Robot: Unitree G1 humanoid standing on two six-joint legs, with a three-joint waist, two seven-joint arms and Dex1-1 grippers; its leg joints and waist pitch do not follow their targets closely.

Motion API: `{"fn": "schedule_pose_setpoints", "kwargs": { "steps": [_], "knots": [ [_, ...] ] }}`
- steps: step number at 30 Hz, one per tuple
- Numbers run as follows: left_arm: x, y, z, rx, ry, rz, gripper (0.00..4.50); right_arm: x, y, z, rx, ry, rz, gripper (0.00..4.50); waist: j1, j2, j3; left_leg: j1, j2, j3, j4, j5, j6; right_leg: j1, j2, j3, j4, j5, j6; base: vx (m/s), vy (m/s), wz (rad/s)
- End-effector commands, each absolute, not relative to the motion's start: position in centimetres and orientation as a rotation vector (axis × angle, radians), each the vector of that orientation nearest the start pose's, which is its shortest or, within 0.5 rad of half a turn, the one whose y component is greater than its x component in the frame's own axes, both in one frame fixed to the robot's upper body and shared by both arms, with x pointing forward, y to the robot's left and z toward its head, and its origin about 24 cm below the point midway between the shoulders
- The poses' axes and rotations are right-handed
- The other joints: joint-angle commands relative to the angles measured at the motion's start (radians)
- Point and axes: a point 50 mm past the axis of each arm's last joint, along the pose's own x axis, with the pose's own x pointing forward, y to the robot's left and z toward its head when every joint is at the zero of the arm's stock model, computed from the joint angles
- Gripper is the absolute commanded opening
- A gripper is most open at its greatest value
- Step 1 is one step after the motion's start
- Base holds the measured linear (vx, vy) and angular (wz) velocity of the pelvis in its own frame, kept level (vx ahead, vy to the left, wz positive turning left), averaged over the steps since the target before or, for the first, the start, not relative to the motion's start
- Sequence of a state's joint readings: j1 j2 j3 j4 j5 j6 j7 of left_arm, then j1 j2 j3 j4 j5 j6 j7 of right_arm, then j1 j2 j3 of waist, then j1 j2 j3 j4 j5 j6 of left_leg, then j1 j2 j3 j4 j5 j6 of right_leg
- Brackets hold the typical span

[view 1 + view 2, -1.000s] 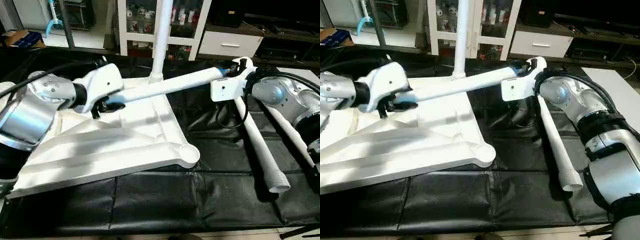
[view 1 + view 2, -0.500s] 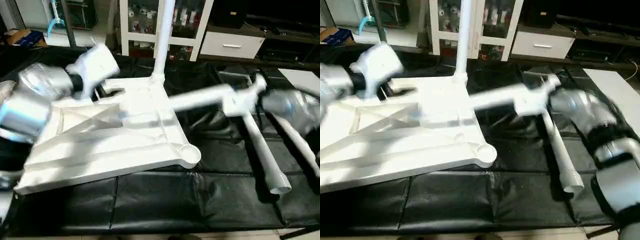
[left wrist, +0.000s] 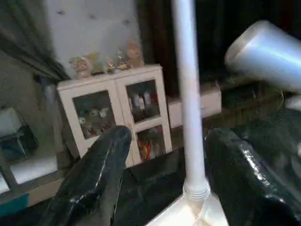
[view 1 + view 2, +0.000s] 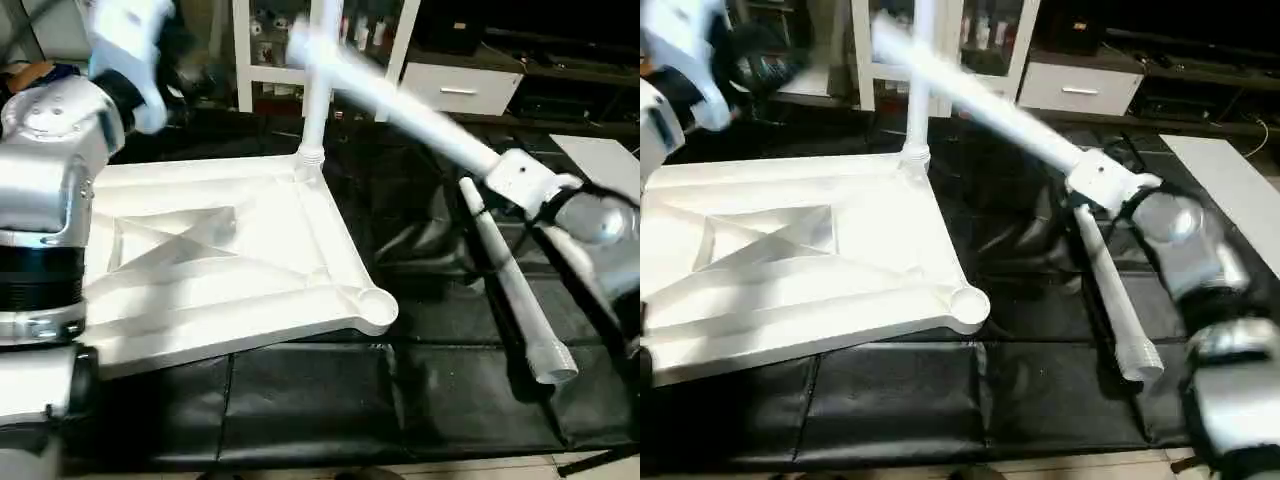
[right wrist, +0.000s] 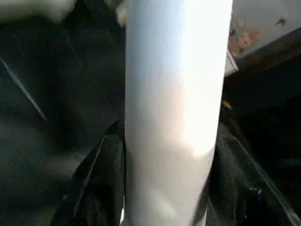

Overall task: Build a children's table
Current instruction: Insert table leg to table base

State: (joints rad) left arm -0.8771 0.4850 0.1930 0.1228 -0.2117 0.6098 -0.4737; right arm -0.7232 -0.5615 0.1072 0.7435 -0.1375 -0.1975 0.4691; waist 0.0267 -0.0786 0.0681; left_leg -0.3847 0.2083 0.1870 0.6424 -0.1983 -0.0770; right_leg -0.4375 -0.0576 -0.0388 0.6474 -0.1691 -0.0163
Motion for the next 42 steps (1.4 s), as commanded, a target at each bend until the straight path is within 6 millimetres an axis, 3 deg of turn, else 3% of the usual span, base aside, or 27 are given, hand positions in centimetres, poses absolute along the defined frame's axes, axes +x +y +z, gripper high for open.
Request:
{"fn": "schedule_pose_setpoints", "kwargs": {
  "steps": [1, 2, 3, 4, 5, 8, 11, 15, 18, 21, 23, 24, 25, 26, 29, 30, 33, 34, 37, 42],
  "knots": [
    [35.4, 20.6, 25.9, 0.097, -0.142, -0.340, 2.90, 36.7, -22.3, 14.7, -0.610, -0.066, 0.417, 1.86, 0.005, 0.012, -0.088, 0.012, 0.010, -0.001, -0.062, -0.134, 0.036, 0.071, -0.047, 0.033, -0.060, -0.083, -0.228, 0.000, 0.000, 0.00],
    [35.3, 20.1, 24.3, 0.041, -0.095, -0.336, 2.90, 36.2, -20.2, 14.9, -0.467, -0.112, 0.464, 1.86, 0.005, 0.012, -0.085, 0.016, 0.012, 0.000, -0.064, -0.136, 0.043, 0.069, -0.046, 0.035, -0.061, -0.076, -0.232, 0.000, 0.000, 0.00],
    [35.2, 19.6, 23.4, 0.015, -0.078, -0.341, 2.90, 35.9, -18.9, 15.1, -0.380, -0.132, 0.490, 1.86, 0.008, 0.020, -0.085, 0.015, 0.014, -0.003, -0.067, -0.135, 0.042, 0.072, -0.048, 0.034, -0.061, -0.074, -0.231, 0.000, 0.000, 0.00],
    [35.1, 19.1, 22.8, -0.006, -0.069, -0.350, 2.90, 35.7, -18.0, 15.2, -0.325, -0.143, 0.509, 1.86, 0.007, 0.017, -0.085, 0.014, 0.016, -0.005, -0.070, -0.131, 0.046, 0.073, -0.049, 0.034, -0.063, -0.068, -0.228, 0.000, 0.000, 0.00],
    [35.1, 18.8, 22.5, -0.018, -0.067, -0.358, 2.90, 35.5, -17.5, 15.3, -0.296, -0.148, 0.521, 1.86, 0.009, 0.018, -0.091, 0.019, 0.014, -0.005, -0.068, -0.126, 0.047, 0.068, -0.048, 0.032, -0.062, -0.070, -0.231, 0.000, 0.000, 0.00],
    [34.7, 17.2, 22.0, -0.078, -0.074, -0.427, 2.90, 35.4, -15.8, 16.0, -0.172, -0.166, 0.547, 1.86, 0.014, 0.022, -0.086, 0.026, 0.014, -0.003, -0.070, -0.153, 0.029, 0.060, -0.045, 0.032, -0.070, -0.111, -0.226, 0.000, 0.000, 0.00],
    [34.2, 15.4, 20.8, -0.051, -0.047, -0.504, 2.90, 35.4, -14.5, 16.9, -0.045, -0.166, 0.565, 1.86, 0.016, 0.022, -0.084, 0.023, 0.014, -0.009, -0.076, -0.181, -0.002, 0.061, -0.049, 0.032, -0.073, -0.156, -0.193, 0.000, 0.000, 0.00],
    [33.8, 14.4, 20.2, -0.005, -0.040, -0.528, 2.90, 35.0, -14.1, 17.0, 0.092, -0.141, 0.610, 1.86, 0.018, 0.021, -0.084, 0.020, 0.013, -0.009, -0.078, -0.169, -0.014, 0.064, -0.050, 0.033, -0.074, -0.162, -0.165, 0.000, 0.000, 0.00],
    [33.9, 13.9, 20.5, -0.035, -0.059, -0.522, 2.90, 34.4, -13.8, 16.5, 0.299, -0.080, 0.707, 1.86, 0.015, 0.023, -0.085, 0.018, 0.010, -0.010, -0.078, -0.166, -0.012, 0.067, -0.048, 0.034, -0.076, -0.158, -0.156, 0.000, 0.000, 0.00],
    [33.8, 13.2, 20.9, -0.109, -0.064, -0.588, 2.90, 34.0, -13.9, 15.1, 0.445, 0.030, 0.803, 1.86, 0.015, 0.021, -0.086, 0.015, 0.009, -0.011, -0.076, -0.151, -0.007, 0.070, -0.051, 0.032, -0.077, -0.145, -0.162, 0.000, 0.000, 0.00],
    [33.6, 12.7, 21.0, -0.118, -0.064, -0.652, 3.25, 33.6, -13.9, 14.2, 0.525, 0.120, 0.891, 1.86, 0.013, 0.017, -0.086, 0.014, 0.005, -0.010, -0.074, -0.142, -0.003, 0.073, -0.050, 0.032, -0.078, -0.153, -0.171, 0.000, 0.000, 0.00],
    [33.5, 12.4, 20.8, -0.100, -0.060, -0.673, 3.25, 33.3, -13.9, 14.1, 0.576, 0.143, 0.940, 1.86, 0.013, 0.008, -0.086, 0.012, 0.006, -0.010, -0.075, -0.140, 0.002, 0.075, -0.051, 0.032, -0.080, -0.160, -0.170, 0.000, 0.000, 0.00],
    [33.5, 12.4, 20.8, -0.100, -0.060, -0.673, 3.25, 33.3, -13.9, 14.1, 0.576, 0.143, 0.940, 1.86, 0.016, 0.015, -0.086, 0.011, 0.010, -0.012, -0.075, -0.130, 0.004, 0.073, -0.055, 0.033, -0.079, -0.162, -0.173, 0.000, 0.000, 0.00],
    [33.3, 12.1, 20.4, -0.069, -0.059, -0.685, 3.30, 32.8, -14.2, 14.4, 0.649, 0.145, 1.022, 1.86, 0.015, 0.015, -0.085, 0.011, 0.010, -0.011, -0.075, -0.126, 0.005, 0.072, -0.054, 0.032, -0.080, -0.161, -0.173, 0.000, 0.000, 0.00],
    [33.1, 11.9, 20.2, -0.064, -0.056, -0.687, 3.65, 32.4, -14.4, 14.8, 0.662, 0.152, 1.072, 1.86, 0.020, 0.015, -0.086, 0.011, 0.014, -0.012, -0.074, -0.108, 0.010, 0.074, -0.057, 0.032, -0.078, -0.150, -0.182, 0.000, 0.000, 0.00],
    [33.1, 11.9, 20.2, -0.060, -0.058, -0.685, 3.65, 32.2, -14.5, 14.9, 0.667, 0.153, 1.086, 1.86, 0.021, 0.001, -0.086, 0.010, 0.013, -0.010, -0.073, -0.099, 0.012, 0.074, -0.058, 0.032, -0.077, -0.164, -0.182, 0.000, 0.000, 0.00],
    [33.0, 11.8, 20.3, -0.063, -0.061, -0.679, 4.01, 31.6, -14.6, 15.4, 0.720, 0.164, 1.136, 1.86, 0.021, 0.004, -0.083, 0.013, 0.012, -0.010, -0.074, -0.111, 0.004, 0.071, -0.058, 0.032, -0.084, -0.218, -0.166, 0.000, 0.000, 0.00],
    [32.9, 11.7, 20.4, -0.068, -0.063, -0.682, 4.13, 31.5, -14.6, 15.4, 0.725, 0.171, 1.145, 1.86, 0.022, -0.005, -0.083, 0.012, 0.013, -0.008, -0.073, -0.113, 0.002, 0.069, -0.058, 0.031, -0.088, -0.237, -0.157, 0.000, 0.000, 0.00],
    [32.8, 11.5, 20.7, -0.098, -0.059, -0.716, 4.43, 31.4, -14.6, 15.3, 0.723, 0.199, 1.154, 1.86, 0.024, 0.000, -0.082, 0.013, 0.013, -0.009, -0.073, -0.115, -0.007, 0.066, -0.059, 0.030, -0.088, -0.271, -0.143, 0.000, 0.000, 0.00],
    [32.5, 10.9, 20.8, -0.164, -0.040, -0.766, 4.50, 31.2, -14.3, 15.1, 0.684, 0.223, 1.160, 1.86, 0.031, -0.002, -0.083, 0.012, 0.012, -0.008, -0.073, -0.101, -0.013, 0.065, -0.059, 0.031, -0.089, -0.264, -0.139, 0.000, 0.000, 0.00]
  ]
}}
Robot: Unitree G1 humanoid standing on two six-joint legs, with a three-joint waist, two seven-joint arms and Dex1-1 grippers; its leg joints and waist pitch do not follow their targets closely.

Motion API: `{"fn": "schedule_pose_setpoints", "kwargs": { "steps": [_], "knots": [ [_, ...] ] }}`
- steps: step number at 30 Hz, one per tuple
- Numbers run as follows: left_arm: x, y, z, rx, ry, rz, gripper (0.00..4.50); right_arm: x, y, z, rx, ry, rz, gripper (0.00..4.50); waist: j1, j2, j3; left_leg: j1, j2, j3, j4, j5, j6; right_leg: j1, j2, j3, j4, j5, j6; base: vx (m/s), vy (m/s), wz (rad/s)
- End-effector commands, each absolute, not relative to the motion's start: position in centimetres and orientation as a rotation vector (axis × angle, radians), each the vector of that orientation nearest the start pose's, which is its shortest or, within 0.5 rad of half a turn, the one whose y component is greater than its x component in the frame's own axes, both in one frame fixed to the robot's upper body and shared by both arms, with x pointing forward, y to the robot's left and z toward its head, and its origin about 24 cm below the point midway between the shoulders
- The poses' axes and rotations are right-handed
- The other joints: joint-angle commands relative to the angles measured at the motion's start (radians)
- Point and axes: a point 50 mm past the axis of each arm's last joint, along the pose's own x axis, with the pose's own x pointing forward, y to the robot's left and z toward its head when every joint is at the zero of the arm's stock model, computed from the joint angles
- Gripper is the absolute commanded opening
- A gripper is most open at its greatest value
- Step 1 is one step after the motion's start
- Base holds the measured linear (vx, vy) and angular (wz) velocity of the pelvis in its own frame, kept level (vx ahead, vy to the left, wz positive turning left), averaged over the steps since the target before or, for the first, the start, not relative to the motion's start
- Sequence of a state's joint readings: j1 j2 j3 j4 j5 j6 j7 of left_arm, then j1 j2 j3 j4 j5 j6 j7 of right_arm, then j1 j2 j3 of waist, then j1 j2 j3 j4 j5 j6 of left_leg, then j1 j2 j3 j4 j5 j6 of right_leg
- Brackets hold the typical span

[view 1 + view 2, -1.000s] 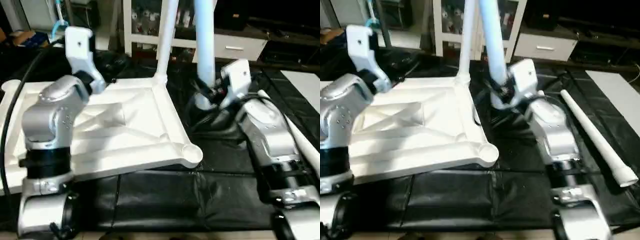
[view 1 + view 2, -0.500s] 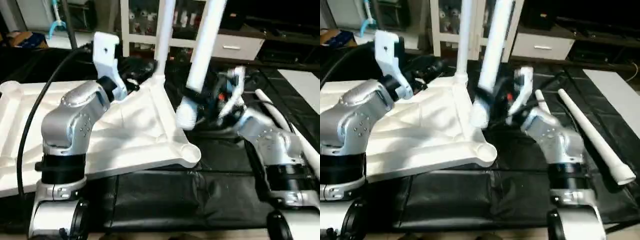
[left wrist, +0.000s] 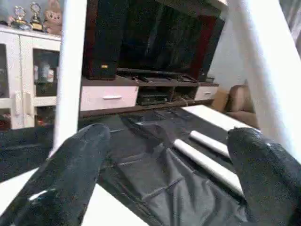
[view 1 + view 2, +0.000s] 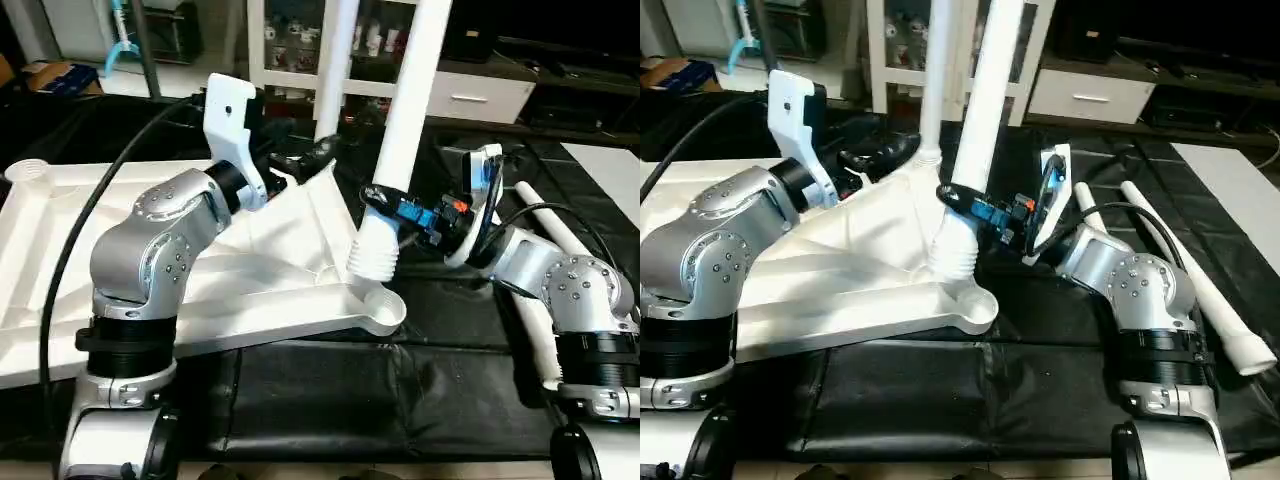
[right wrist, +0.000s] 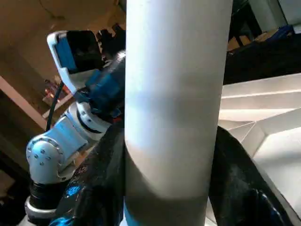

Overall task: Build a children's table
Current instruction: Insert table leg to table base

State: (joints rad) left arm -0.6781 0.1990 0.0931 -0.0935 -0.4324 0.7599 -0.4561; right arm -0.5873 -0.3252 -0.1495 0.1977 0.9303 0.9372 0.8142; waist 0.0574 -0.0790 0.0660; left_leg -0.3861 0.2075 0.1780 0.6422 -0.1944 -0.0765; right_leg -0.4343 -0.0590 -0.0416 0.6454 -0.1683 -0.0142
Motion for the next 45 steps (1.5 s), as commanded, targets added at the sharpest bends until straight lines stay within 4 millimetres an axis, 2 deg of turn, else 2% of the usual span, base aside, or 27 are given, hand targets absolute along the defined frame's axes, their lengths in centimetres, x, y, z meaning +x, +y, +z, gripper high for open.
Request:
{"fn": "schedule_pose_setpoints", "kwargs": {
  "steps": [1, 2, 3, 4, 5, 6, 9, 11, 12, 13, 15, 16, 19, 21, 22, 25, 30, 32, 35, 37, 38, 39, 40, 43, 44, 45],
  "knots": [
    [32.5, 10.9, 20.8, -0.164, -0.040, -0.766, 4.50, 31.2, -14.3, 15.1, 0.684, 0.223, 1.160, 1.86, 0.002, -0.002, -0.080, 0.013, 0.012, 0.001, -0.073, -0.106, -0.012, 0.062, -0.057, 0.033, -0.087, -0.266, -0.139, 0.000, 0.000, 0.00],
    [32.5, 10.8, 20.8, -0.161, -0.040, -0.767, 4.50, 31.2, -14.2, 15.0, 0.618, 0.230, 1.134, 1.86, 0.003, -0.002, -0.080, 0.013, 0.013, 0.000, -0.073, -0.105, -0.012, 0.061, -0.057, 0.033, -0.087, -0.267, -0.137, 0.000, 0.000, 0.00],
    [32.5, 10.7, 20.8, -0.161, -0.039, -0.768, 4.50, 31.3, -14.1, 15.0, 0.604, 0.232, 1.128, 1.86, 0.003, 0.004, -0.080, 0.011, 0.013, -0.001, -0.074, -0.100, -0.017, 0.062, -0.057, 0.033, -0.088, -0.260, -0.132, 0.000, 0.000, 0.00],
    [32.5, 10.6, 20.9, -0.170, -0.046, -0.769, 4.50, 31.3, -13.9, 14.7, 0.488, 0.232, 1.093, 1.86, 0.003, 0.003, -0.081, 0.012, 0.012, -0.001, -0.074, -0.100, -0.018, 0.063, -0.056, 0.032, -0.087, -0.257, -0.132, 0.000, 0.000, 0.00],
    [32.5, 10.4, 21.2, -0.201, -0.050, -0.777, 4.50, 31.3, -13.7, 14.4, 0.363, 0.217, 1.062, 1.86, 0.006, 0.002, -0.080, 0.012, 0.014, -0.001, -0.073, -0.097, -0.032, 0.062, -0.059, 0.033, -0.087, -0.255, -0.126, 0.000, 0.000, 0.00],
    [32.5, 10.3, 21.3, -0.216, -0.050, -0.783, 4.50, 31.3, -13.6, 14.4, 0.324, 0.209, 1.052, 1.86, 0.005, 0.002, -0.080, 0.013, 0.013, 0.000, -0.073, -0.100, -0.032, 0.061, -0.059, 0.034, -0.087, -0.255, -0.128, 0.000, 0.000, 0.00],
    [32.5, 10.0, 21.6, -0.336, -0.017, -0.813, 4.50, 30.6, -12.7, 14.0, 0.041, 0.171, 1.050, 1.86, 0.004, -0.001, -0.079, 0.012, 0.012, -0.001, -0.073, -0.109, -0.036, 0.062, -0.057, 0.034, -0.086, -0.255, -0.127, 0.000, 0.000, 0.00],
    [32.5, 9.9, 21.9, -0.434, 0.012, -0.824, 4.50, 30.1, -12.1, 13.8, -0.077, 0.135, 1.064, 1.86, 0.002, 0.000, -0.078, 0.009, 0.009, 0.000, -0.071, -0.128, -0.041, 0.063, -0.055, 0.034, -0.085, -0.265, -0.127, 0.000, 0.000, 0.00],
    [32.6, 10.0, 22.0, -0.457, 0.013, -0.826, 4.50, 30.1, -12.1, 13.9, -0.098, 0.128, 1.062, 1.86, 0.001, -0.001, -0.078, 0.009, 0.008, 0.000, -0.071, -0.133, -0.033, 0.064, -0.054, 0.034, -0.088, -0.270, -0.126, 0.000, 0.000, 0.00],
    [32.6, 10.0, 22.0, -0.467, 0.012, -0.830, 4.50, 30.1, -12.1, 13.9, -0.101, 0.127, 1.062, 1.86, 0.001, 0.006, -0.077, 0.010, 0.008, -0.002, -0.072, -0.143, -0.025, 0.062, -0.053, 0.034, -0.089, -0.281, -0.121, 0.000, 0.000, 0.00],
    [32.6, 10.1, 22.2, -0.486, 0.010, -0.838, 4.50, 30.1, -12.0, 13.9, -0.120, 0.124, 1.064, 1.86, -0.003, 0.003, -0.078, 0.010, 0.008, -0.003, -0.072, -0.155, -0.014, 0.062, -0.050, 0.032, -0.091, -0.288, -0.114, 0.000, 0.000, 0.00],
    [32.6, 10.2, 22.3, -0.502, 0.005, -0.844, 4.50, 30.0, -12.0, 13.8, -0.137, 0.129, 1.064, 1.86, -0.004, 0.005, -0.078, 0.010, 0.008, -0.003, -0.072, -0.158, -0.013, 0.061, -0.050, 0.032, -0.092, -0.289, -0.113, 0.000, 0.000, 0.00],
    [32.6, 10.3, 22.6, -0.506, -0.004, -0.853, 4.50, 29.9, -11.9, 13.3, -0.210, 0.132, 1.068, 1.86, -0.006, 0.003, -0.077, 0.012, 0.010, -0.004, -0.072, -0.164, -0.010, 0.061, -0.050, 0.031, -0.093, -0.291, -0.109, 0.000, 0.000, 0.00],
    [32.5, 10.3, 22.7, -0.506, -0.005, -0.856, 4.50, 29.9, -11.9, 13.2, -0.225, 0.133, 1.071, 1.86, -0.007, 0.004, -0.078, 0.011, 0.010, -0.004, -0.072, -0.160, -0.008, 0.061, -0.050, 0.032, -0.091, -0.282, -0.112, 0.000, 0.000, 0.00],
    [32.4, 10.2, 22.8, -0.509, -0.014, -0.875, 4.50, 29.9, -11.9, 13.0, -0.228, 0.136, 1.068, 1.86, -0.007, 0.000, -0.078, 0.011, 0.010, -0.004, -0.072, -0.159, -0.006, 0.061, -0.050, 0.032, -0.092, -0.279, -0.112, 0.000, 0.000, 0.00],
    [32.2, 10.3, 22.7, -0.477, -0.004, -0.860, 4.50, 29.8, -11.9, 12.7, -0.266, 0.132, 1.070, 1.86, -0.003, 0.002, -0.078, 0.011, 0.011, -0.003, -0.072, -0.148, -0.004, 0.062, -0.051, 0.033, -0.088, -0.257, -0.123, 0.000, 0.000, 0.00],
    [32.1, 10.3, 22.7, -0.476, -0.017, -0.866, 4.50, 30.7, -12.0, 13.4, -0.198, 0.090, 0.990, 1.86, -0.008, 0.004, -0.077, 0.013, 0.012, -0.003, -0.073, -0.162, -0.006, 0.060, -0.051, 0.034, -0.088, -0.256, -0.131, 0.000, 0.000, 0.00],
    [32.2, 10.6, 22.2, -0.456, 0.011, -0.845, 4.50, 32.1, -12.9, 14.9, -0.091, 0.020, 0.859, 1.86, -0.012, 0.005, -0.077, 0.012, 0.011, -0.004, -0.075, -0.165, -0.012, 0.059, -0.050, 0.033, -0.086, -0.257, -0.133, 0.000, 0.000, 0.00],
    [32.5, 11.1, 21.3, -0.369, 0.036, -0.800, 4.50, 32.8, -13.7, 15.7, -0.020, -0.004, 0.805, 1.86, -0.013, 0.007, -0.076, 0.018, 0.012, -0.004, -0.076, -0.180, -0.018, 0.054, -0.047, 0.033, -0.088, -0.277, -0.118, 0.000, 0.000, 0.00],
    [32.6, 11.6, 20.3, -0.270, 0.058, -0.764, 4.50, 32.7, -14.1, 15.5, -0.014, 0.011, 0.818, 1.86, -0.010, 0.008, -0.076, 0.015, 0.012, -0.005, -0.078, -0.173, -0.019, 0.059, -0.048, 0.034, -0.088, -0.270, -0.101, 0.000, 0.000, 0.00],
    [32.3, 11.6, 20.7, -0.287, 0.016, -0.791, 4.50, 32.2, -14.3, 14.5, -0.084, 0.048, 0.846, 1.86, -0.009, 0.008, -0.077, 0.013, 0.012, -0.005, -0.078, -0.161, -0.024, 0.063, -0.049, 0.034, -0.086, -0.256, -0.101, 0.000, 0.000, 0.00],
    [32.2, 11.5, 20.9, -0.307, 0.004, -0.802, 4.50, 32.2, -14.3, 14.3, -0.098, 0.056, 0.851, 1.86, -0.008, 0.009, -0.079, 0.015, 0.013, -0.004, -0.077, -0.152, -0.024, 0.063, -0.051, 0.035, -0.085, -0.237, -0.107, 0.000, 0.000, 0.00],
    [32.1, 11.4, 21.1, -0.324, -0.007, -0.812, 4.50, 32.1, -14.4, 14.1, -0.111, 0.064, 0.856, 1.86, -0.008, 0.008, -0.079, 0.012, 0.011, -0.003, -0.076, -0.136, -0.024, 0.066, -0.050, 0.035, -0.083, -0.204, -0.124, 0.000, 0.000, 0.00],
    [31.1, 10.2, 23.2, -0.508, -0.058, -0.948, 4.50, 31.4, -13.6, 13.2, -0.137, 0.095, 0.891, 1.86, -0.007, 0.003, -0.082, 0.009, 0.010, -0.001, -0.072, -0.124, -0.019, 0.068, -0.053, 0.036, -0.078, -0.175, -0.160, 0.000, 0.000, 0.00],
    [31.1, 10.1, 23.3, -0.509, -0.061, -0.953, 4.50, 31.4, -13.5, 13.1, -0.148, 0.099, 0.900, 1.86, -0.007, 0.008, -0.080, 0.010, 0.012, -0.002, -0.073, -0.132, -0.014, 0.066, -0.053, 0.035, -0.078, -0.176, -0.168, 0.000, 0.000, 0.00],
    [31.0, 9.9, 23.4, -0.510, -0.062, -0.965, 4.50, 31.2, -13.1, 12.9, -0.159, 0.108, 0.916, 1.86, -0.008, 0.006, -0.079, 0.010, 0.012, -0.003, -0.073, -0.139, -0.012, 0.066, -0.051, 0.033, -0.079, -0.187, -0.166, 0.000, 0.000, 0.00]
  ]
}}
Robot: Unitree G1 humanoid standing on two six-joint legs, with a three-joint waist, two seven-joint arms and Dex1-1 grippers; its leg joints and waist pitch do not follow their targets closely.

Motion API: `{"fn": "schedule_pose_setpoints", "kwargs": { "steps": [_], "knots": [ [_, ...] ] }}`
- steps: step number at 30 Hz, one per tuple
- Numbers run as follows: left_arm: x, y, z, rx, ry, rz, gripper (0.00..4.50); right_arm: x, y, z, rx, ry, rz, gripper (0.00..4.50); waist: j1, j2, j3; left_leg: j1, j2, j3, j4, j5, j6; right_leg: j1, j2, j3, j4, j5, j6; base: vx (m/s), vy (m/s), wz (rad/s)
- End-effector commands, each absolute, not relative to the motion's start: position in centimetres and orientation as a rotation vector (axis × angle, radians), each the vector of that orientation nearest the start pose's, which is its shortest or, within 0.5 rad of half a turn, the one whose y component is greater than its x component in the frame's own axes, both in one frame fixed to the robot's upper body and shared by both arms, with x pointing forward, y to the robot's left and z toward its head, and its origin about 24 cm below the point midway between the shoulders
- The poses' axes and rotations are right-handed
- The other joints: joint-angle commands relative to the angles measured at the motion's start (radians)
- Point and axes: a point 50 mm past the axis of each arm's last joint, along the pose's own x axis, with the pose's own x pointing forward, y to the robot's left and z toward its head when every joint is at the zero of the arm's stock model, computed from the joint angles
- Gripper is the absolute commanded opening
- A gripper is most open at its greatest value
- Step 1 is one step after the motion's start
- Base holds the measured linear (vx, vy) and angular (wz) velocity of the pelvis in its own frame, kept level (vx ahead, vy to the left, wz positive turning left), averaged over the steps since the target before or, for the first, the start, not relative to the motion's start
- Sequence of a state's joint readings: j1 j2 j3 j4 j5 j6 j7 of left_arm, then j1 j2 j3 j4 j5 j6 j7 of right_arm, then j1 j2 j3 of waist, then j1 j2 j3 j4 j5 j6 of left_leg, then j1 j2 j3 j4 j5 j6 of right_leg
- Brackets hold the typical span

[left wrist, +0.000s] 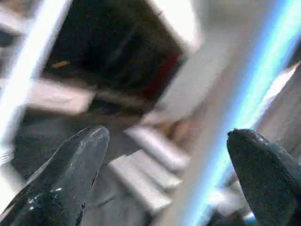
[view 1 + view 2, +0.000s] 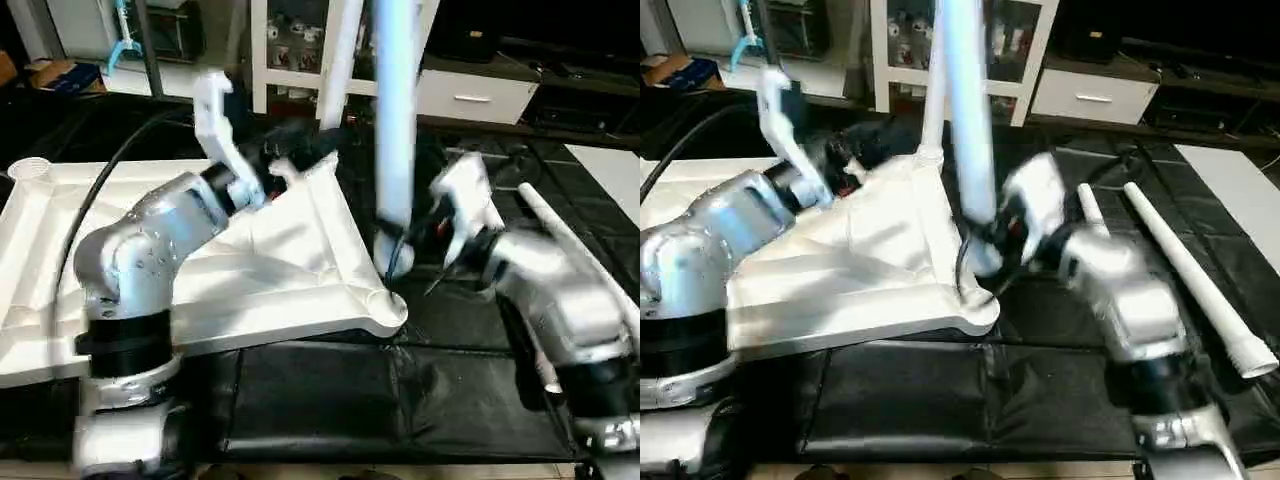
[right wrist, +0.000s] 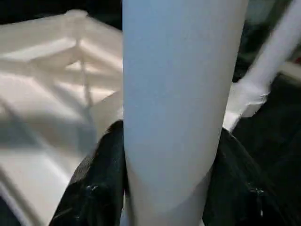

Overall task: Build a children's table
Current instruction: Insert table leg to table base

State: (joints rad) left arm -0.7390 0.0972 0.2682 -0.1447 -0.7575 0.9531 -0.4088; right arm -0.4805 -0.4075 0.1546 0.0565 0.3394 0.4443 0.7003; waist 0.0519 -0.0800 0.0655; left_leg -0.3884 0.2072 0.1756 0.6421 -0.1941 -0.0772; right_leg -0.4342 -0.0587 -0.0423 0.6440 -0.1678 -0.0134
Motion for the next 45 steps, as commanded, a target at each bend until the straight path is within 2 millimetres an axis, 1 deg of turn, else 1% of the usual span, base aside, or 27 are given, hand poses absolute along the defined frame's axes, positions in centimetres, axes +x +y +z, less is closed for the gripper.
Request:
{"fn": "schedule_pose_setpoints", "kwargs": {
  "steps": [1, 2, 3, 4, 5, 6, 9, 10, 11, 12, 13, 15, 17, 19, 21, 24, 27, 28, 29, 31, 34, 37, 40, 42, 43, 44, 45],
  "knots": [
    [30.9, 9.8, 23.4, -0.515, -0.064, -0.979, 4.50, 31.1, -12.9, 12.7, -0.166, 0.116, 0.925, 1.86, -0.003, 0.005, -0.076, 0.013, 0.011, 0.001, -0.073, -0.158, -0.008, 0.064, -0.051, 0.035, -0.082, -0.219, -0.156, 0.000, 0.000, 0.00],
    [30.8, 9.6, 23.5, -0.528, -0.065, -0.995, 4.50, 31.1, -12.8, 12.6, -0.171, 0.123, 0.929, 1.86, -0.005, 0.004, -0.074, 0.012, 0.010, 0.001, -0.074, -0.171, -0.009, 0.064, -0.051, 0.035, -0.086, -0.257, -0.140, 0.000, 0.000, 0.00],
    [30.7, 9.4, 23.5, -0.523, -0.064, -1.015, 4.50, 31.0, -12.6, 12.4, -0.180, 0.129, 0.931, 1.86, -0.005, 0.003, -0.074, 0.012, 0.009, 0.001, -0.073, -0.176, -0.010, 0.063, -0.050, 0.034, -0.089, -0.274, -0.131, 0.000, 0.000, 0.00],
    [30.6, 9.3, 23.6, -0.517, -0.065, -1.023, 4.50, 31.0, -12.5, 12.4, -0.188, 0.132, 0.934, 1.86, -0.008, 0.008, -0.074, 0.013, 0.009, 0.000, -0.073, -0.178, -0.016, 0.062, -0.049, 0.035, -0.090, -0.288, -0.121, 0.000, 0.000, 0.00],
    [30.6, 9.3, 23.6, -0.519, -0.063, -1.024, 4.50, 31.0, -12.5, 12.3, -0.190, 0.133, 0.935, 1.86, -0.009, 0.007, -0.075, 0.012, 0.009, -0.001, -0.074, -0.179, -0.017, 0.062, -0.049, 0.034, -0.090, -0.290, -0.118, 0.000, 0.000, 0.00],
    [30.6, 9.2, 23.5, -0.513, -0.057, -1.029, 4.50, 30.9, -12.4, 12.3, -0.197, 0.137, 0.938, 1.86, -0.010, 0.007, -0.074, 0.014, 0.010, -0.001, -0.074, -0.186, -0.018, 0.061, -0.049, 0.034, -0.092, -0.297, -0.114, 0.000, 0.000, 0.00],
    [30.7, 9.2, 23.3, -0.489, -0.056, -1.017, 4.50, 30.8, -12.3, 12.1, -0.231, 0.139, 0.951, 1.86, -0.016, 0.007, -0.074, 0.014, 0.010, -0.003, -0.075, -0.197, -0.020, 0.060, -0.048, 0.033, -0.093, -0.309, -0.105, 0.000, 0.000, 0.00],
    [31.0, 9.3, 23.1, -0.482, -0.043, -0.981, 4.50, 30.8, -12.3, 12.1, -0.229, 0.137, 0.954, 1.86, -0.016, 0.008, -0.074, 0.014, 0.011, -0.002, -0.075, -0.198, -0.019, 0.059, -0.047, 0.034, -0.094, -0.308, -0.105, 0.000, 0.000, 0.00],
    [31.5, 9.7, 22.9, -0.468, -0.033, -0.919, 4.50, 30.7, -12.2, 12.2, -0.232, 0.136, 0.958, 1.86, -0.017, 0.008, -0.074, 0.013, 0.011, -0.003, -0.075, -0.197, -0.019, 0.060, -0.047, 0.033, -0.093, -0.305, -0.104, 0.000, 0.000, 0.00],
    [31.5, 9.7, 22.9, -0.468, -0.033, -0.919, 4.50, 30.7, -12.2, 12.2, -0.232, 0.136, 0.958, 1.86, -0.017, 0.008, -0.075, 0.013, 0.011, -0.003, -0.075, -0.193, -0.018, 0.061, -0.047, 0.033, -0.094, -0.303, -0.102, 0.000, 0.000, 0.00],
    [31.8, 9.9, 22.8, -0.467, -0.034, -0.882, 4.50, 30.7, -12.2, 12.2, -0.239, 0.135, 0.959, 1.86, -0.017, 0.008, -0.075, 0.013, 0.011, -0.003, -0.075, -0.186, -0.016, 0.061, -0.048, 0.034, -0.092, -0.294, -0.104, 0.000, 0.000, 0.00],
    [32.2, 10.3, 22.8, -0.486, -0.037, -0.840, 4.22, 30.7, -12.2, 12.2, -0.240, 0.136, 0.960, 1.86, -0.018, 0.008, -0.076, 0.012, 0.010, -0.004, -0.075, -0.183, -0.017, 0.063, -0.048, 0.034, -0.091, -0.278, -0.110, 0.000, 0.000, 0.00],
    [32.9, 11.1, 22.9, -0.460, -0.055, -0.769, 4.16, 30.7, -12.2, 12.2, -0.242, 0.138, 0.960, 1.86, -0.018, 0.009, -0.077, 0.013, 0.011, -0.004, -0.075, -0.177, -0.012, 0.063, -0.048, 0.034, -0.089, -0.264, -0.117, 0.000, 0.000, 0.00],
    [33.0, 11.2, 23.0, -0.450, -0.063, -0.752, 3.85, 30.7, -12.2, 12.1, -0.246, 0.140, 0.961, 1.85, -0.018, 0.009, -0.078, 0.013, 0.012, -0.004, -0.075, -0.166, -0.011, 0.064, -0.049, 0.034, -0.086, -0.240, -0.125, 0.000, 0.000, 0.00],
    [33.0, 11.2, 23.0, -0.449, -0.066, -0.755, 3.85, 30.7, -12.2, 12.1, -0.250, 0.142, 0.960, 1.85, -0.017, 0.010, -0.078, 0.013, 0.012, -0.003, -0.075, -0.159, -0.010, 0.064, -0.049, 0.035, -0.084, -0.220, -0.138, 0.000, 0.000, 0.00],
    [33.0, 11.2, 23.0, -0.449, -0.066, -0.755, 3.85, 30.7, -12.2, 12.1, -0.250, 0.142, 0.960, 1.85, -0.016, 0.011, -0.078, 0.015, 0.013, -0.003, -0.075, -0.162, -0.010, 0.064, -0.050, 0.035, -0.084, -0.214, -0.149, 0.000, 0.000, 0.00],
    [33.0, 11.2, 23.0, -0.449, -0.066, -0.755, 3.85, 30.7, -12.2, 12.1, -0.250, 0.142, 0.960, 1.85, -0.017, 0.010, -0.078, 0.014, 0.013, -0.002, -0.075, -0.163, -0.010, 0.065, -0.050, 0.035, -0.083, -0.215, -0.148, 0.000, 0.000, 0.00],
    [32.9, 11.2, 23.0, -0.449, -0.067, -0.758, 3.74, 30.8, -12.2, 12.1, -0.251, 0.142, 0.960, 1.85, -0.017, 0.010, -0.077, 0.014, 0.013, -0.002, -0.075, -0.166, -0.010, 0.064, -0.050, 0.035, -0.085, -0.221, -0.148, 0.000, 0.000, 0.00],
    [32.6, 10.8, 23.1, -0.449, -0.074, -0.802, 3.60, 30.8, -12.1, 12.1, -0.253, 0.146, 0.962, 1.85, -0.017, 0.009, -0.076, 0.014, 0.013, -0.002, -0.075, -0.171, -0.011, 0.064, -0.051, 0.035, -0.085, -0.233, -0.145, 0.000, 0.000, 0.00],
    [32.5, 10.6, 23.2, -0.451, -0.077, -0.817, 3.60, 30.8, -12.1, 12.1, -0.254, 0.147, 0.962, 1.85, -0.017, 0.009, -0.076, 0.015, 0.013, -0.002, -0.075, -0.175, -0.013, 0.063, -0.051, 0.035, -0.087, -0.247, -0.140, 0.000, 0.000, 0.00],
    [32.5, 10.4, 23.2, -0.456, -0.076, -0.821, 3.23, 30.9, -12.1, 12.2, -0.255, 0.145, 0.959, 1.85, -0.017, 0.010, -0.076, 0.015, 0.013, -0.002, -0.075, -0.180, -0.014, 0.062, -0.050, 0.035, -0.088, -0.254, -0.136, 0.000, 0.000, 0.00],
    [32.6, 10.5, 23.2, -0.463, -0.076, -0.817, 3.14, 31.0, -12.1, 12.2, -0.255, 0.144, 0.958, 1.85, -0.018, 0.010, -0.076, 0.014, 0.013, -0.003, -0.076, -0.179, -0.015, 0.062, -0.051, 0.035, -0.088, -0.253, -0.136, 0.000, 0.000, 0.00],
    [32.7, 10.6, 23.3, -0.468, -0.083, -0.812, 2.79, 31.0, -12.2, 12.2, -0.252, 0.143, 0.955, 1.85, -0.018, 0.009, -0.076, 0.014, 0.013, -0.003, -0.076, -0.181, -0.015, 0.062, -0.051, 0.035, -0.089, -0.259, -0.132, 0.000, 0.000, 0.00],
    [32.8, 10.7, 23.3, -0.465, -0.086, -0.808, 2.69, 31.0, -12.2, 12.3, -0.251, 0.142, 0.954, 1.85, -0.018, 0.009, -0.076, 0.015, 0.013, -0.003, -0.076, -0.179, -0.014, 0.062, -0.050, 0.035, -0.088, -0.252, -0.135, 0.000, 0.000, 0.00],
    [32.8, 10.7, 23.3, -0.466, -0.084, -0.811, 2.56, 31.0, -12.2, 12.3, -0.251, 0.142, 0.953, 1.85, -0.018, 0.009, -0.076, 0.014, 0.013, -0.002, -0.076, -0.176, -0.014, 0.062, -0.050, 0.035, -0.088, -0.247, -0.137, 0.000, 0.000, 0.00],
    [32.8, 10.7, 23.3, -0.467, -0.083, -0.813, 2.56, 31.0, -12.2, 12.3, -0.251, 0.141, 0.953, 1.85, -0.017, 0.009, -0.076, 0.014, 0.013, -0.003, -0.076, -0.175, -0.013, 0.063, -0.051, 0.035, -0.087, -0.244, -0.138, 0.000, 0.000, 0.00],
    [32.8, 10.7, 23.3, -0.467, -0.083, -0.813, 2.42, 31.0, -12.2, 12.3, -0.251, 0.141, 0.953, 1.85, -0.018, 0.009, -0.076, 0.014, 0.013, -0.002, -0.076, -0.172, -0.013, 0.063, -0.050, 0.036, -0.087, -0.238, -0.139, 0.000, 0.000, 0.00]
  ]
}}
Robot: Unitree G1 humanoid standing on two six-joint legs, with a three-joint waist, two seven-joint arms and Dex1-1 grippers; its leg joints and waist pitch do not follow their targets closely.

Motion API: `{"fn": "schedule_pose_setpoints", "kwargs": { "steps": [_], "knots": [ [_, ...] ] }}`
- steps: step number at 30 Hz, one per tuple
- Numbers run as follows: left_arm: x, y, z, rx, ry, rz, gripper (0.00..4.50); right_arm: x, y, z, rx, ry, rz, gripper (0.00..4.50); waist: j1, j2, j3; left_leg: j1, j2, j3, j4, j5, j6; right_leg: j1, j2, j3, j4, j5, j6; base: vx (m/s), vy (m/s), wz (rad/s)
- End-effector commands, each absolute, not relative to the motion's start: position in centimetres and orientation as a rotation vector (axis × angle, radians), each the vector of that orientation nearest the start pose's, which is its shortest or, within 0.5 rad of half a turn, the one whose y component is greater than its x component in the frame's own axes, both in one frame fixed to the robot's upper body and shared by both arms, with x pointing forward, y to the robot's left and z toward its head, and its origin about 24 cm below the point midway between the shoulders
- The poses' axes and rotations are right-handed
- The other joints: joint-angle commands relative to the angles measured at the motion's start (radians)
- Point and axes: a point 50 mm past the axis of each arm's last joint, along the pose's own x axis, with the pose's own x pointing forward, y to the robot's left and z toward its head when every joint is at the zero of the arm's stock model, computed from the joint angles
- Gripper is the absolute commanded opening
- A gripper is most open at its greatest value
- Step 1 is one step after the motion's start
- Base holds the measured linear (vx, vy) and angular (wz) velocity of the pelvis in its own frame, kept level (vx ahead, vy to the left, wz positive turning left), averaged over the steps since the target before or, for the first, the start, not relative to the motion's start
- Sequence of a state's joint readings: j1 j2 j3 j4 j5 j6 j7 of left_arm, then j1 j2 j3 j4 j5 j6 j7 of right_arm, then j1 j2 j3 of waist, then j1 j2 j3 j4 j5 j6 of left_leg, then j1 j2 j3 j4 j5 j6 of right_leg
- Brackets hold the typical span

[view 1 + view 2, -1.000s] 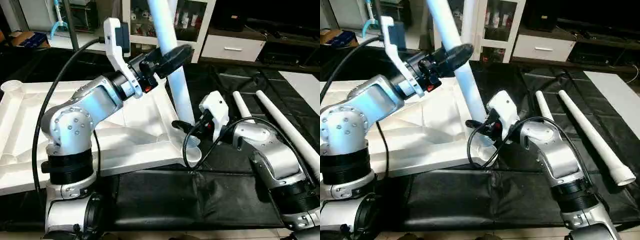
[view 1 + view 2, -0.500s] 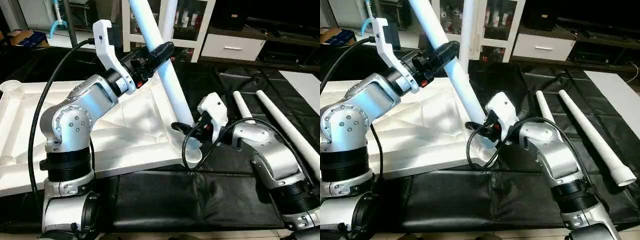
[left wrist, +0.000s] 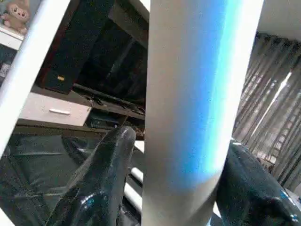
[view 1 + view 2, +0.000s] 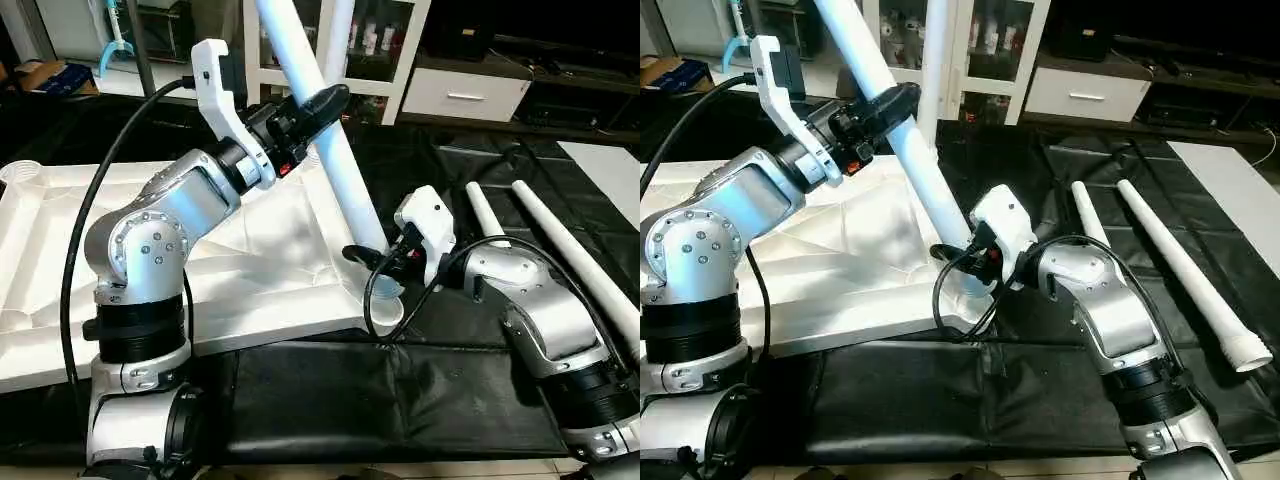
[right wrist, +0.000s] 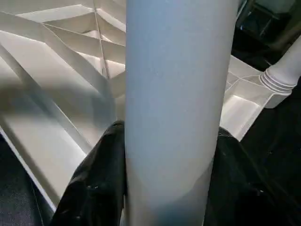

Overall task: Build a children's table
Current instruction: Insert table leg to table base

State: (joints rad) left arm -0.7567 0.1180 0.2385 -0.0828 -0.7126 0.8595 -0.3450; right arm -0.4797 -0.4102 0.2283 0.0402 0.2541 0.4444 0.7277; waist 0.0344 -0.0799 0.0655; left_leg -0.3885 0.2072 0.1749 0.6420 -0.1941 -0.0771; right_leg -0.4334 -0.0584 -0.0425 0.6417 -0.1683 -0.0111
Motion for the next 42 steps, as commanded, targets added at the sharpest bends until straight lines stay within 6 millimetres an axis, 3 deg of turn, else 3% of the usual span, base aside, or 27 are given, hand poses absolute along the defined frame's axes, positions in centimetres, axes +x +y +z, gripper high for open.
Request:
{"fn": "schedule_pose_setpoints", "kwargs": {
  "steps": [1, 9, 20, 22, 25, 32, 33, 36, 37, 42],
  "knots": [
    [32.8, 10.8, 23.2, -0.467, -0.080, -0.809, 2.28, 31.1, -12.2, 12.3, -0.251, 0.141, 0.952, 1.85, 0.000, 0.010, -0.076, 0.015, 0.013, -0.002, -0.076, -0.176, -0.013, 0.061, -0.051, 0.036, -0.085, -0.241, -0.142, 0.000, 0.000, 0.00],
    [32.9, 10.8, 23.0, -0.463, -0.071, -0.805, 1.68, 31.1, -12.2, 12.3, -0.252, 0.140, 0.949, 1.85, -0.001, 0.009, -0.075, 0.014, 0.013, -0.002, -0.076, -0.181, -0.015, 0.062, -0.051, 0.036, -0.086, -0.251, -0.139, 0.000, 0.000, 0.00],
    [32.8, 10.8, 23.0, -0.460, -0.071, -0.809, 1.65, 31.1, -12.2, 12.4, -0.253, 0.139, 0.944, 1.85, -0.002, 0.011, -0.075, 0.015, 0.013, -0.002, -0.077, -0.187, -0.019, 0.061, -0.050, 0.036, -0.086, -0.253, -0.138, 0.000, 0.000, 0.00],
    [32.8, 10.8, 23.1, -0.443, -0.068, -0.813, 1.64, 31.2, -12.2, 12.6, -0.205, 0.130, 0.950, 2.55, -0.001, 0.011, -0.075, 0.014, 0.013, -0.002, -0.077, -0.183, -0.019, 0.062, -0.052, 0.036, -0.086, -0.249, -0.139, 0.000, 0.000, 0.00],
    [32.8, 10.8, 23.2, -0.388, -0.045, -0.846, 1.64, 30.9, -12.1, 13.3, -0.082, 0.119, 1.010, 2.58, -0.002, 0.012, -0.076, 0.017, 0.014, -0.003, -0.079, -0.195, -0.011, 0.061, -0.050, 0.035, -0.085, -0.254, -0.136, 0.000, 0.000, 0.00],
    [32.8, 10.5, 23.9, -0.351, -0.045, -0.888, 1.64, 30.5, -13.2, 14.4, 0.029, 0.131, 1.128, 3.35, 0.004, 0.014, -0.075, 0.020, 0.014, -0.002, -0.078, -0.184, -0.010, 0.062, -0.052, 0.036, -0.084, -0.238, -0.156, 0.000, 0.000, 0.00],
    [32.8, 10.4, 24.0, -0.346, -0.048, -0.894, 1.64, 30.6, -13.6, 14.6, 0.047, 0.135, 1.138, 3.44, 0.002, -0.002, -0.075, 0.015, 0.014, -0.001, -0.077, -0.174, -0.007, 0.065, -0.052, 0.036, -0.086, -0.245, -0.153, 0.000, 0.000, 0.00],
    [32.8, 10.1, 24.3, -0.334, -0.048, -0.923, 1.64, 31.2, -15.0, 15.1, 0.043, 0.154, 1.138, 3.68, 0.006, 0.002, -0.077, 0.015, 0.013, 0.000, -0.075, -0.154, -0.002, 0.065, -0.054, 0.036, -0.084, -0.255, -0.151, 0.000, 0.000, 0.00],
    [32.7, 9.9, 24.6, -0.336, -0.052, -0.943, 1.64, 31.5, -15.8, 15.2, 0.032, 0.177, 1.132, 3.68, 0.004, -0.005, -0.077, 0.014, 0.013, 0.000, -0.074, -0.147, 0.000, 0.065, -0.054, 0.035, -0.084, -0.258, -0.153, 0.000, 0.000, 0.00],
    [32.3, 9.2, 24.9, -0.322, -0.047, -1.003, 1.64, 31.9, -16.8, 15.4, 0.032, 0.231, 1.159, 4.02, 0.007, -0.005, -0.076, 0.011, 0.013, 0.002, -0.071, -0.132, 0.010, 0.065, -0.056, 0.035, -0.086, -0.273, -0.159, 0.000, 0.000, 0.00]
  ]
}}
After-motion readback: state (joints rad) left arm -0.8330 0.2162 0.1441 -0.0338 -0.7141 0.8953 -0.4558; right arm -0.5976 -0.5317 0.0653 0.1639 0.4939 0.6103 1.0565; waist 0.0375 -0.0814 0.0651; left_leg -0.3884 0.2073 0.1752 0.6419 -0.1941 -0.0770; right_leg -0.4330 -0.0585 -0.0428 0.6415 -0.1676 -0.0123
